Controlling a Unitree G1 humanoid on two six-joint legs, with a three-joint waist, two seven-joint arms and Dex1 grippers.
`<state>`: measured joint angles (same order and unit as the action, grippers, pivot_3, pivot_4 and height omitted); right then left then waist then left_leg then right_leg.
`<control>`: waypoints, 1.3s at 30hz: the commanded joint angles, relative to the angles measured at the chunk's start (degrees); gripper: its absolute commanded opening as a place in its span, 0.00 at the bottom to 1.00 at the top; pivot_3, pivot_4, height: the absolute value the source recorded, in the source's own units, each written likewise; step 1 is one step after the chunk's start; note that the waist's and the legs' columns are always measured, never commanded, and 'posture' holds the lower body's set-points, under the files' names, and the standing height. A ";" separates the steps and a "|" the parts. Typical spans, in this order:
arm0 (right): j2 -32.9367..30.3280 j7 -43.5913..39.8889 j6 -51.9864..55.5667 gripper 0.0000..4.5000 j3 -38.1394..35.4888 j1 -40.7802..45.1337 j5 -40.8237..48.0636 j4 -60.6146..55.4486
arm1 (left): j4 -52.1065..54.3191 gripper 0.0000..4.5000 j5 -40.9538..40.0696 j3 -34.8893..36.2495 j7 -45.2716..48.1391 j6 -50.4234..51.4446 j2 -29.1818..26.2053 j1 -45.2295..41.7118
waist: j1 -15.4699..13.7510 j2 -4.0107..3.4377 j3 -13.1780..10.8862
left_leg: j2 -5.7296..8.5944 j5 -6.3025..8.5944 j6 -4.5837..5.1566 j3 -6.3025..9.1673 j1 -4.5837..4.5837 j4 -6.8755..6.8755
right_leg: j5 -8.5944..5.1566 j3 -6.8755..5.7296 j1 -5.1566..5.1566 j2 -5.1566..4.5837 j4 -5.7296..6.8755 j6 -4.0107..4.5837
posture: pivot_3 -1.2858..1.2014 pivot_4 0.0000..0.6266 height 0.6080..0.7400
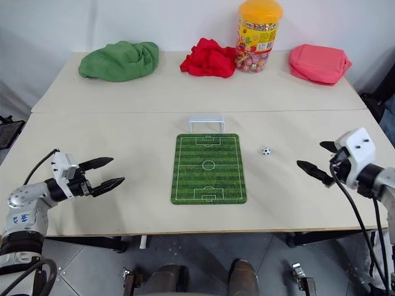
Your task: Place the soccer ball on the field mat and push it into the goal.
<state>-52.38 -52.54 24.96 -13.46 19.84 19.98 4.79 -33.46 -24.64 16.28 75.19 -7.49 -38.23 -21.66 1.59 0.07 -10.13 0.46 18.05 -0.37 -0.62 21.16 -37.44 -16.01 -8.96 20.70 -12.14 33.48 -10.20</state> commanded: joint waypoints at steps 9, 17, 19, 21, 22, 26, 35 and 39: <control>6.85 -7.33 -12.68 1.00 15.80 21.79 -11.18 28.02 | 7.05 1.00 -10.22 -1.49 17.30 0.21 -0.18 2.43 | 0.08 0.01 -0.02 | -0.10 0.02 -0.02 0.01 0.12 -0.04 | 0.01 -0.02 0.07 0.12 -0.02 0.03 | 0.52 0.24 1.00; 11.68 -9.61 -21.10 1.00 17.33 28.94 -14.50 42.41 | 13.81 1.00 -12.88 0.17 15.59 2.07 -1.81 10.26 | 0.32 -0.03 -0.04 | -0.16 0.03 -0.04 -0.02 0.10 -0.06 | 0.02 0.02 0.10 0.17 -0.01 0.04 | 0.52 0.24 1.00; 12.89 -9.72 -22.25 1.00 17.57 30.41 -15.41 45.38 | 15.13 1.00 -13.46 0.62 15.11 2.39 -1.96 11.66 | 0.33 -0.03 -0.04 | -0.19 0.03 -0.04 -0.01 0.11 -0.09 | 0.04 0.02 0.09 0.20 -0.01 0.08 | 0.52 0.24 1.00; 13.94 -9.61 -23.39 1.00 17.71 31.77 -16.34 48.17 | 16.20 1.00 -13.91 0.99 14.53 2.79 -1.93 12.41 | 0.31 -0.03 -0.04 | -0.19 0.03 -0.04 -0.02 0.10 -0.11 | 0.05 0.04 0.09 0.20 0.00 0.08 | 0.52 0.24 1.00; 14.42 -9.40 -23.74 1.00 17.85 32.47 -16.97 49.72 | 16.62 1.00 -14.01 1.13 14.11 2.91 -1.87 12.66 | 0.27 -0.03 -0.04 | -0.21 0.03 -0.05 -0.01 0.10 -0.12 | 0.05 0.04 0.09 0.22 0.00 0.09 | 0.52 0.24 1.00; 15.27 -9.65 -25.29 0.91 18.02 33.66 -18.71 53.65 | 17.41 1.00 -13.94 1.50 12.42 3.77 -1.69 12.99 | 0.22 -0.03 -0.04 | -0.21 0.04 -0.06 -0.01 0.10 -0.14 | 0.05 0.04 0.08 0.23 0.01 0.10 | 0.52 0.24 1.00; 14.89 -9.22 -26.71 0.31 16.54 34.28 -18.56 55.32 | 15.23 1.00 -9.43 1.89 4.59 5.20 -1.56 11.76 | 0.17 -0.03 -0.04 | -0.22 0.04 -0.06 0.01 0.07 -0.20 | 0.06 0.04 0.01 0.25 0.01 0.11 | 0.52 0.24 1.00; 15.06 -8.54 -26.72 0.19 15.15 34.10 -17.47 53.85 | 14.72 1.00 -8.77 1.08 4.06 6.26 -1.38 10.90 | 0.20 -0.03 -0.04 | -0.22 0.05 -0.08 0.00 0.07 -0.20 | 0.06 0.04 0.02 0.25 0.02 0.11 | 0.52 0.24 1.00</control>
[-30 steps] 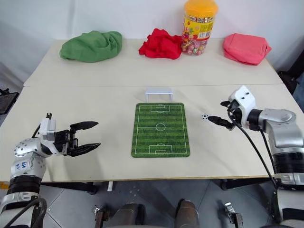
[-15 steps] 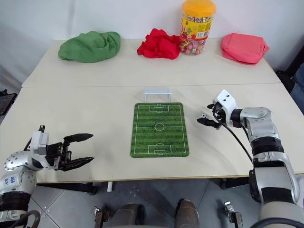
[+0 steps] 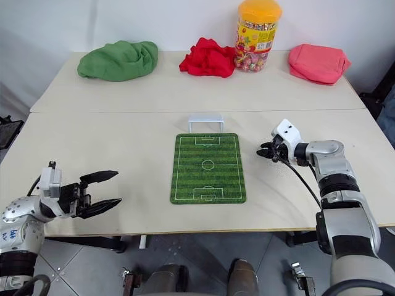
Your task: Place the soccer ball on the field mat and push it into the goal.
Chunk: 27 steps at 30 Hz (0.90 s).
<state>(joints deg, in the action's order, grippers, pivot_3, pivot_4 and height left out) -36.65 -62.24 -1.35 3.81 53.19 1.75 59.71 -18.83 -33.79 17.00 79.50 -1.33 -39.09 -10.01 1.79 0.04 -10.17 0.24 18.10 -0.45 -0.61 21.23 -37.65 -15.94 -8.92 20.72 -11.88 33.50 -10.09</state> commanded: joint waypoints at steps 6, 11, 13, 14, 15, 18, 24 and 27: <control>-0.65 0.04 2.89 0.19 -3.28 -0.05 3.02 -12.05 | -1.24 1.00 2.10 -1.38 1.76 -1.11 -0.20 -2.45 | 0.06 -0.08 -0.05 | 0.00 0.00 -0.01 -0.01 0.02 0.01 | 0.00 0.01 0.06 0.01 0.01 0.00 | 0.52 0.24 1.00; -0.34 -1.62 20.82 0.19 -0.55 -8.56 7.74 -43.93 | -2.78 1.00 3.30 -2.85 3.64 -1.98 -0.35 -3.46 | -0.07 -0.09 -0.06 | -0.17 0.08 -0.14 -0.02 0.05 0.02 | 0.00 0.02 0.19 0.19 0.06 0.00 | 0.52 0.24 1.00; -0.44 -1.96 28.05 0.19 1.66 -11.85 9.40 -54.27 | -3.22 1.00 3.76 -3.44 4.23 -2.33 -0.35 -3.82 | -0.19 -0.10 -0.06 | -0.20 0.09 -0.16 -0.05 0.08 0.03 | 0.00 0.01 0.27 0.20 0.12 0.01 | 0.52 0.24 1.00; -0.23 -2.04 31.06 0.19 3.04 -13.87 10.59 -60.03 | -3.32 1.00 3.95 -3.70 4.34 -2.39 -0.27 -3.95 | -0.22 -0.09 -0.06 | -0.20 0.10 -0.16 -0.07 0.08 0.02 | 0.00 0.01 0.28 0.20 0.14 0.01 | 0.52 0.24 1.00; 0.08 -2.06 33.12 0.19 4.17 -15.64 11.75 -64.88 | -3.42 1.00 4.04 -3.83 4.43 -2.47 -0.16 -4.03 | -0.26 -0.09 -0.06 | -0.20 0.10 -0.16 -0.09 0.10 0.01 | 0.00 0.01 0.29 0.20 0.13 0.01 | 0.52 0.24 1.00; 1.02 -1.03 37.28 0.19 6.17 -18.60 13.79 -72.62 | -3.63 1.00 4.39 -4.36 4.42 -2.68 0.19 -4.28 | -0.30 -0.09 -0.06 | -0.19 0.11 -0.14 -0.12 0.14 -0.03 | 0.00 0.03 0.33 0.19 0.14 0.02 | 0.52 0.24 1.00; 4.53 1.11 35.90 0.19 13.54 -21.63 11.35 -73.63 | -3.16 1.00 5.12 -5.40 4.45 -3.33 1.26 -3.63 | -0.25 -0.06 -0.04 | -0.20 0.13 -0.13 -0.16 0.16 -0.12 | 0.03 0.10 0.39 0.20 0.19 0.06 | 0.52 0.24 1.00; 5.34 1.14 34.39 0.19 15.08 -21.42 10.70 -71.78 | -2.69 1.00 5.14 -5.36 4.01 -3.53 1.42 -3.31 | -0.25 -0.05 -0.04 | -0.18 0.13 -0.13 -0.26 0.24 -0.13 | 0.03 0.22 0.57 0.20 0.27 0.07 | 0.52 0.24 1.00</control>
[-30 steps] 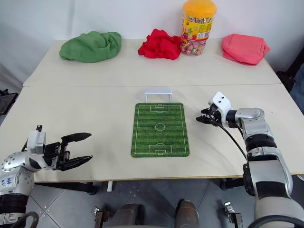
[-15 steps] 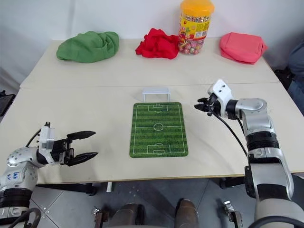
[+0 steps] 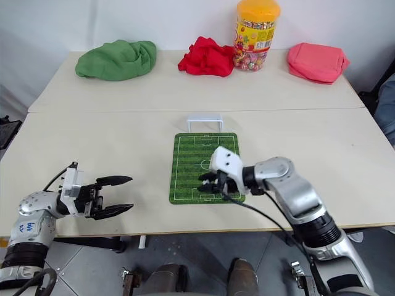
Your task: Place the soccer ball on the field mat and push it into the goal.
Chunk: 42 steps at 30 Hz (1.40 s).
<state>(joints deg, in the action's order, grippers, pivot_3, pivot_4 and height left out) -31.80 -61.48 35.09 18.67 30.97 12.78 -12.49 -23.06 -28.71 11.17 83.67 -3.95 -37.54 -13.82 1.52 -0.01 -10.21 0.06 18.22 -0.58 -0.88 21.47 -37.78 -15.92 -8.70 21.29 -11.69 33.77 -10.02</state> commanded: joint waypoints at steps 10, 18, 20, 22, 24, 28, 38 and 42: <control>-0.10 -1.70 -9.30 0.19 3.06 -0.78 -3.55 5.82 | 3.45 1.00 -0.19 1.42 -2.10 -1.74 -0.53 3.23 | 0.07 0.00 0.00 | -0.03 0.00 0.00 -0.10 0.00 0.00 | 0.00 0.08 0.09 0.02 0.05 0.00 | 0.52 0.24 1.00; 1.20 -1.52 -9.50 0.19 3.20 -0.55 -3.50 6.65 | 4.03 1.00 -0.20 1.48 -3.04 -1.93 -0.41 3.66 | 0.06 0.00 0.00 | -0.03 0.00 0.00 -0.13 -0.01 0.00 | 0.00 0.11 0.10 0.02 0.05 0.01 | 0.52 0.24 1.00; 1.41 -1.37 -9.97 0.19 3.12 -0.36 -3.84 7.70 | 3.94 1.00 -0.12 1.40 -3.19 -2.13 -0.35 3.55 | 0.06 0.00 0.00 | -0.03 0.00 0.00 -0.13 -0.01 0.00 | 0.01 0.12 0.10 0.02 0.05 0.01 | 0.52 0.24 1.00; 1.40 -1.47 -10.52 0.19 3.17 -0.24 -4.09 8.45 | 3.68 1.00 -0.02 1.35 -3.31 -2.40 -0.26 3.27 | 0.06 0.01 0.00 | -0.03 0.00 0.00 -0.13 -0.01 0.00 | 0.01 0.12 0.10 0.02 0.05 0.01 | 0.52 0.24 1.00; 1.42 -1.49 -10.67 0.19 3.21 -0.25 -4.07 8.54 | 3.51 1.00 -0.02 1.29 -3.37 -2.55 -0.25 3.09 | 0.06 0.00 0.00 | -0.03 0.00 0.00 -0.13 -0.01 0.00 | 0.01 0.12 0.10 0.02 0.05 0.01 | 0.52 0.24 1.00; 1.18 -1.75 -10.37 0.48 3.18 -0.59 -3.69 7.73 | 3.29 1.00 -0.07 1.18 -3.52 -2.80 -0.21 2.82 | 0.06 0.00 0.00 | -0.03 0.00 0.00 -0.13 -0.01 0.00 | 0.01 0.12 0.10 0.02 0.05 0.01 | 0.52 0.24 1.00; 0.75 -2.23 -11.04 0.54 2.15 -0.60 -3.01 5.62 | 2.00 1.00 0.39 0.50 -3.74 -3.39 0.82 1.38 | 0.05 0.00 0.00 | -0.03 0.00 0.00 -0.14 -0.01 0.00 | 0.01 0.12 0.10 0.02 0.05 0.01 | 0.52 0.24 1.00; 0.46 -3.09 -9.44 0.54 1.37 1.53 -1.72 3.38 | 1.15 1.00 0.59 0.24 -3.60 -3.59 1.36 0.42 | 0.05 0.01 0.00 | -0.03 0.00 0.00 -0.14 -0.01 0.00 | 0.01 0.12 0.10 0.02 0.05 0.01 | 0.52 0.24 1.00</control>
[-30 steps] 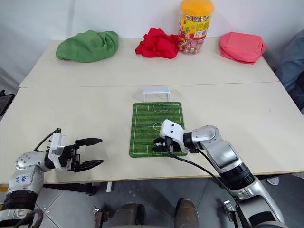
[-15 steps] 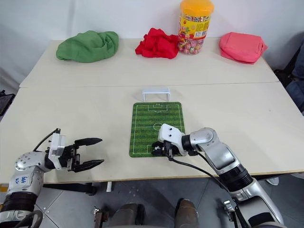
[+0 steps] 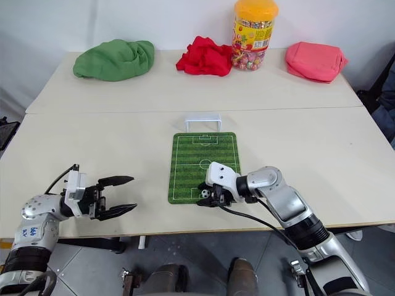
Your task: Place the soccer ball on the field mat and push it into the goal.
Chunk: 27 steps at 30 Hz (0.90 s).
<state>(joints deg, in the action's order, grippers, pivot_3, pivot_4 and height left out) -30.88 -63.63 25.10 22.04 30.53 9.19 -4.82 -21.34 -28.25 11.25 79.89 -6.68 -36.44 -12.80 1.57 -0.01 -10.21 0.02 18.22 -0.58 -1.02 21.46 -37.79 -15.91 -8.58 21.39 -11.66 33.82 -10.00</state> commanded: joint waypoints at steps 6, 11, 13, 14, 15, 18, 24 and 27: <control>-0.64 -1.23 3.63 0.54 -2.77 4.40 3.91 -8.07 | -2.06 1.00 0.56 -0.16 0.30 -1.39 0.89 -1.95 | -0.01 0.00 0.00 | 0.00 0.00 0.00 0.00 0.00 0.00 | 0.00 0.00 0.01 0.00 0.01 0.00 | 0.52 0.24 1.00; -1.83 0.01 6.27 0.46 -6.60 6.39 5.93 -10.55 | -3.20 1.00 0.76 -0.40 0.65 -2.03 1.28 -2.83 | -0.12 0.00 0.00 | 0.00 0.00 0.00 0.00 0.01 -0.01 | 0.00 0.00 0.01 0.00 0.01 0.00 | 0.52 0.24 1.00; -3.11 -0.53 6.74 0.34 -7.62 5.95 6.67 -11.69 | -3.49 1.00 0.79 -0.37 0.81 -2.16 1.39 -3.07 | -0.11 0.01 0.00 | 0.00 0.00 0.01 0.00 0.01 -0.01 | 0.00 0.00 0.01 0.00 -0.01 0.00 | 0.52 0.24 1.00; -4.77 -1.05 6.95 0.27 -7.90 4.38 6.69 -12.91 | -3.86 1.00 0.83 -0.42 1.11 -2.32 1.38 -3.30 | -0.16 0.02 0.00 | 0.01 0.01 0.01 0.00 0.01 -0.01 | 0.00 0.00 0.01 0.00 0.00 0.00 | 0.52 0.24 1.00; -6.55 -1.77 6.94 0.21 -8.23 2.26 7.00 -14.39 | -4.22 1.00 0.87 -0.46 1.37 -2.48 1.39 -3.54 | -0.39 0.03 0.00 | 0.01 0.01 0.01 0.00 0.02 -0.01 | 0.00 0.00 0.01 0.00 -0.01 0.00 | 0.52 0.24 1.00; -9.01 -2.19 6.45 0.01 -8.36 -0.96 7.52 -16.33 | -4.88 1.00 1.01 -0.46 1.84 -2.80 1.43 -3.94 | -0.44 0.07 0.00 | 0.01 0.04 0.03 -0.02 0.02 0.00 | 0.00 -0.01 0.01 0.00 -0.04 0.00 | 0.52 0.24 1.00; -9.41 -3.34 0.36 0.01 -6.34 -5.51 5.62 -13.27 | -5.86 1.00 1.24 -0.84 3.02 -3.02 1.63 -4.93 | 0.08 0.09 0.00 | 0.00 0.04 0.04 -0.10 0.00 -0.07 | 0.01 0.06 0.01 0.00 0.00 0.01 | 0.52 0.24 1.00; -8.63 -5.24 -2.96 0.01 -4.54 -5.27 4.94 -10.32 | -5.98 1.00 1.47 -1.04 3.43 -3.15 1.61 -5.14 | -0.04 0.10 0.00 | 0.00 0.04 0.04 -0.11 0.00 -0.08 | 0.01 0.08 0.02 0.00 0.01 0.01 | 0.52 0.24 1.00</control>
<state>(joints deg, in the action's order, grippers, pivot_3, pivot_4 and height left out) -39.90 -67.77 24.35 17.04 24.81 14.13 -15.22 -27.62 -26.71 10.17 82.69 -8.95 -34.77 -17.54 1.53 0.09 -10.21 0.02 18.27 -0.53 -1.13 21.46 -37.88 -15.90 -8.50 21.41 -11.66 33.83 -9.99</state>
